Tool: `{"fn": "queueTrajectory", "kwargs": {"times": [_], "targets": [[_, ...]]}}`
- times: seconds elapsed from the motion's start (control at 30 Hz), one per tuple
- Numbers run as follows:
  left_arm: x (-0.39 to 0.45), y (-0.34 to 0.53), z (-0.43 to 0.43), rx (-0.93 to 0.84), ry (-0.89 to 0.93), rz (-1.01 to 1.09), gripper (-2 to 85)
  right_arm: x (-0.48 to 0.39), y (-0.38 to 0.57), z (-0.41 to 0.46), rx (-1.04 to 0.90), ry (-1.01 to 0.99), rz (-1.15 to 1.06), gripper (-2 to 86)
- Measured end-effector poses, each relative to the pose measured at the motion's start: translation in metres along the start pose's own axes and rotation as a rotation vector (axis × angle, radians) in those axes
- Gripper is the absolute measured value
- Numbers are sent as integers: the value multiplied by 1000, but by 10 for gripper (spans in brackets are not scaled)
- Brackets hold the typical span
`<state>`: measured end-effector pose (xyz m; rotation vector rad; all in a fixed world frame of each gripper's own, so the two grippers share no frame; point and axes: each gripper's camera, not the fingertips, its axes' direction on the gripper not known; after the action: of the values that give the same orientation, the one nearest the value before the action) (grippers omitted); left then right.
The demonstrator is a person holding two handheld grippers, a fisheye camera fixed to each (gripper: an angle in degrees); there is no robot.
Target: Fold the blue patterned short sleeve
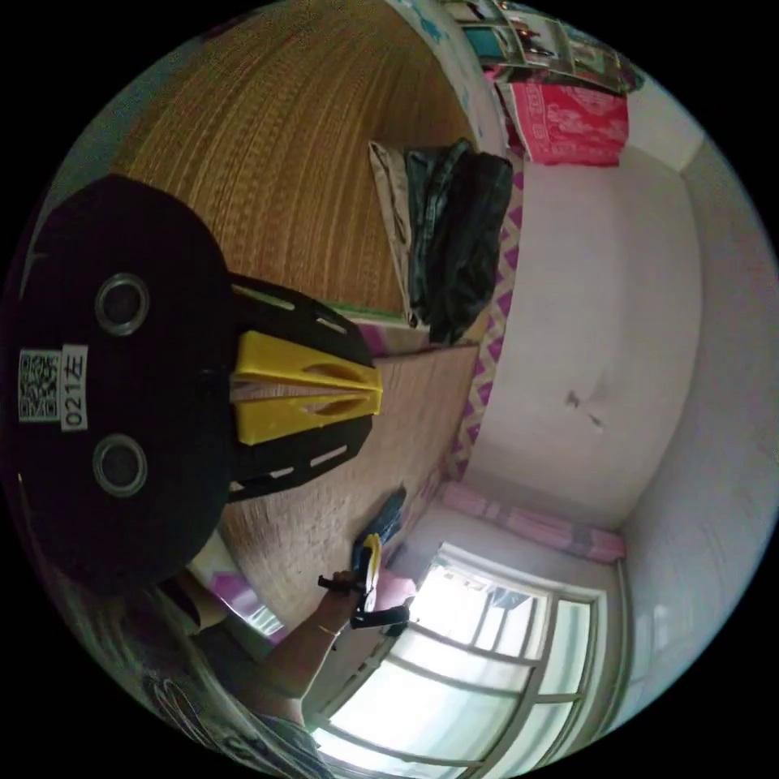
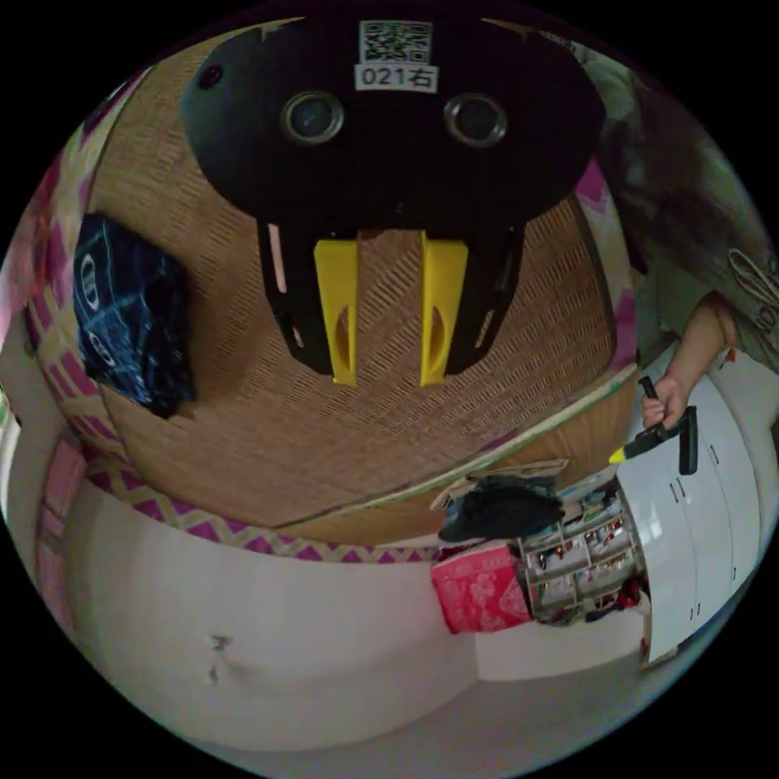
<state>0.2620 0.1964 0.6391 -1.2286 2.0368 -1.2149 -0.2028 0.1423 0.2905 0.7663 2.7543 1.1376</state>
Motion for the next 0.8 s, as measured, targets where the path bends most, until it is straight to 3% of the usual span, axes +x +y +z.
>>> {"fn": "queueTrajectory", "kwargs": {"times": [0.33,0.57,0.8], "targets": [[162,95,3,-85,123,61,-9,-15,112,-118,2,332,46,75],[245,157,-10,-140,19,251,-10,-49,148,-153,61,307,93,60],[267,192,10,-181,-24,189,-10,-48,137,-143,16,328,94,73]]}}
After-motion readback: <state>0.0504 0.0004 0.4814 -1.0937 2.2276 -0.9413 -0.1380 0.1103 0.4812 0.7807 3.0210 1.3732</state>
